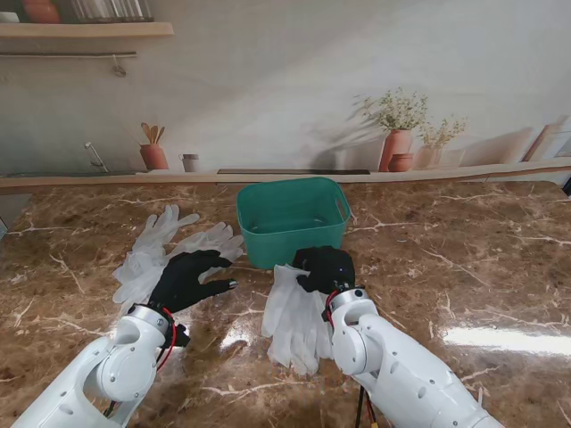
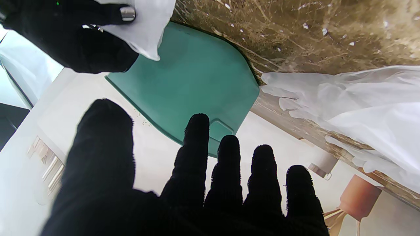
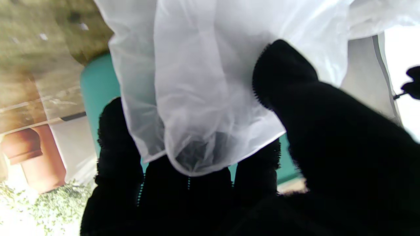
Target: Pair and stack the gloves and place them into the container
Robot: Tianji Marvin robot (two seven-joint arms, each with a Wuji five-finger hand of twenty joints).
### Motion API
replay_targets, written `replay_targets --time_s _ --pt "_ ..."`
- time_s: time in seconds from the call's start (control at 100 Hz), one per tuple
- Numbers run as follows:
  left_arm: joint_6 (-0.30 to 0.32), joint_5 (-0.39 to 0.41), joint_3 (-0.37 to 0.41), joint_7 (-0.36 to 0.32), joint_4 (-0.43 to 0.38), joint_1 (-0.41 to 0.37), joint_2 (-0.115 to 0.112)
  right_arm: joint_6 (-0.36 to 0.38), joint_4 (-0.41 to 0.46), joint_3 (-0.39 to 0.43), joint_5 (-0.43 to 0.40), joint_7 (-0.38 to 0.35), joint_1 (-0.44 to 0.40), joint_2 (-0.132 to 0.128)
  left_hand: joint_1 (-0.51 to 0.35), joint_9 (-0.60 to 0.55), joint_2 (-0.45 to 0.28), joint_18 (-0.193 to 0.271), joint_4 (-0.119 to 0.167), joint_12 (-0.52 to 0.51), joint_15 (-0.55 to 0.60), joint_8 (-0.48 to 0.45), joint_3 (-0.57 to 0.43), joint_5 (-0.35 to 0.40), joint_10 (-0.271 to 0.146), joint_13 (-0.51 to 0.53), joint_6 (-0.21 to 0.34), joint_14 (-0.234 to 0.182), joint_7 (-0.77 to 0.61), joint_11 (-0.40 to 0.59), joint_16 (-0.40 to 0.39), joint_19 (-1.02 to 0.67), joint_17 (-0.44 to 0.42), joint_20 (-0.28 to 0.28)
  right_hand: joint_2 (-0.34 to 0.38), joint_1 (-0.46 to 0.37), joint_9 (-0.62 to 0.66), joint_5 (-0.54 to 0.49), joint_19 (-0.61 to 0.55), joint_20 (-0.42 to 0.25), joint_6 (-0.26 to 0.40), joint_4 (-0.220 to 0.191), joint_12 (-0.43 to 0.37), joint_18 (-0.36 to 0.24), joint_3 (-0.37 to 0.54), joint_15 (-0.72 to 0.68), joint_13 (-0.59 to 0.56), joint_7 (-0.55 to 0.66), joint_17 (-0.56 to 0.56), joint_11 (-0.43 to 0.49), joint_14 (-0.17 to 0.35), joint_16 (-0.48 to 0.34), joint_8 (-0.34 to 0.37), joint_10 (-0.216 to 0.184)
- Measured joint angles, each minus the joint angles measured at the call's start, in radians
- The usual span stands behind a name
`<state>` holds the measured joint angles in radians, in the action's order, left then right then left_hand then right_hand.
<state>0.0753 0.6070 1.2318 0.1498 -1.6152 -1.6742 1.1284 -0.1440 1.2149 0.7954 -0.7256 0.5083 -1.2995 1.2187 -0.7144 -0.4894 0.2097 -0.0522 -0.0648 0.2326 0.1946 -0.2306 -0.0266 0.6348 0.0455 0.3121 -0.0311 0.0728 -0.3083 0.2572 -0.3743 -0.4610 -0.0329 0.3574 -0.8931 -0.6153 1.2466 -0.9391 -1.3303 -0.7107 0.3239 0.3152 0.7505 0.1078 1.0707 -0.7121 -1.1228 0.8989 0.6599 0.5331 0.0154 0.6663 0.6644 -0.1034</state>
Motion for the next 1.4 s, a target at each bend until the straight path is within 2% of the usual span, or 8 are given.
replay_targets --time_s 0.16,0.38,0.76,0.89,0.96,1.07,1.27,1.4 --pt "0.002 0.004 0.000 0.000 0.001 0.002 0.000 0.088 0.037 0.075 -0.034 0.041 -0.042 -0.005 0.000 0.000 0.000 0.000 0.000 0.000 0.000 0.000 0.000 0.000 0.000 0.000 0.000 0.000 0.000 0.000 0.000 0.000 0.000 0.000 0.003 0.000 0.000 0.004 -0.001 0.000 0.000 0.000 0.023 -0.010 0.000 -0.070 0.012 0.002 -0.017 0.022 0.009 0.026 -0.013 -0.003" --pt "0.010 0.004 -0.011 0.003 0.011 0.011 -0.001 0.113 0.190 0.129 -0.186 0.029 -0.170 -0.056 -0.001 0.000 0.000 0.000 0.000 0.000 0.000 0.000 0.000 0.000 0.000 0.000 0.001 0.000 0.000 0.000 0.000 0.002 0.000 0.000 -0.001 0.000 0.000 0.001 -0.014 0.000 0.000 0.000 0.024 -0.011 0.000 -0.111 0.012 0.011 -0.017 0.023 0.009 0.039 -0.034 -0.003" --pt "0.012 0.009 -0.017 0.009 0.010 0.010 -0.001 0.155 0.236 0.102 -0.248 0.012 -0.253 -0.101 -0.025 0.000 -0.001 -0.001 0.000 0.000 0.000 -0.001 0.000 0.001 0.000 0.000 0.001 -0.001 0.000 0.000 0.000 0.014 0.000 0.000 -0.011 0.001 0.000 -0.002 -0.028 0.000 0.000 0.000 0.024 -0.011 0.006 -0.126 0.012 0.012 -0.016 0.034 0.009 0.041 -0.051 -0.003" --pt "0.015 0.012 -0.018 0.013 0.010 0.009 -0.001 0.167 0.242 0.102 -0.236 -0.108 -0.260 -0.104 -0.025 0.000 -0.001 -0.001 0.000 0.000 0.000 -0.001 0.000 0.010 0.000 0.000 0.003 -0.001 -0.002 -0.006 0.000 0.014 0.000 0.000 -0.011 0.054 -0.017 0.011 -0.025 0.000 -0.015 0.000 0.023 -0.011 0.006 -0.083 0.053 0.009 -0.044 0.005 0.009 0.040 -0.114 -0.003" --pt "0.015 0.013 -0.017 0.013 0.010 0.009 -0.001 0.182 0.288 0.141 -0.240 -0.233 -0.291 -0.112 -0.025 0.000 -0.001 -0.003 0.000 0.000 0.000 -0.001 0.000 0.010 0.000 0.000 0.003 -0.001 -0.002 -0.006 0.000 0.014 0.000 0.000 0.020 0.168 -0.075 0.020 0.022 0.000 -0.064 0.000 -0.073 -0.011 -0.016 0.004 0.103 -0.107 -0.090 -0.043 0.006 0.009 -0.140 0.000" --pt "0.014 0.014 -0.016 0.011 0.008 0.007 -0.001 0.254 0.395 0.221 -0.253 -0.346 -0.365 -0.135 -0.025 0.000 -0.010 -0.008 0.000 0.000 0.000 -0.007 0.000 0.010 0.000 0.000 0.004 -0.001 -0.002 -0.007 0.000 0.015 0.000 0.000 0.142 0.308 -0.157 0.021 0.105 0.000 -0.113 -0.139 -0.161 -0.015 -0.099 0.127 0.167 -0.352 -0.141 -0.129 -0.001 -0.037 -0.073 0.005" --pt "0.014 0.014 -0.016 0.009 0.003 0.004 -0.001 0.303 0.476 0.284 -0.230 -0.322 -0.424 -0.144 -0.025 0.000 -0.010 -0.009 0.000 0.000 0.000 -0.013 0.000 0.010 0.000 0.000 0.004 -0.001 -0.002 -0.007 0.000 0.015 0.000 0.000 0.258 0.325 -0.179 0.021 0.165 0.000 -0.124 -0.189 -0.186 -0.020 -0.216 0.178 0.172 -0.389 -0.160 -0.154 -0.001 -0.049 -0.064 0.008" --pt "0.014 0.015 -0.011 0.009 -0.002 -0.001 -0.001 0.316 0.491 0.280 -0.256 -0.316 -0.403 -0.145 -0.025 0.000 -0.010 -0.010 0.000 0.000 0.000 -0.013 0.000 0.010 0.000 0.000 0.004 -0.001 -0.002 -0.007 0.000 0.015 0.000 0.000 0.156 0.162 -0.178 0.090 0.217 0.029 -0.110 -0.144 -0.181 -0.021 0.048 0.231 0.170 -0.215 -0.149 -0.154 0.004 -0.086 -0.255 0.009"
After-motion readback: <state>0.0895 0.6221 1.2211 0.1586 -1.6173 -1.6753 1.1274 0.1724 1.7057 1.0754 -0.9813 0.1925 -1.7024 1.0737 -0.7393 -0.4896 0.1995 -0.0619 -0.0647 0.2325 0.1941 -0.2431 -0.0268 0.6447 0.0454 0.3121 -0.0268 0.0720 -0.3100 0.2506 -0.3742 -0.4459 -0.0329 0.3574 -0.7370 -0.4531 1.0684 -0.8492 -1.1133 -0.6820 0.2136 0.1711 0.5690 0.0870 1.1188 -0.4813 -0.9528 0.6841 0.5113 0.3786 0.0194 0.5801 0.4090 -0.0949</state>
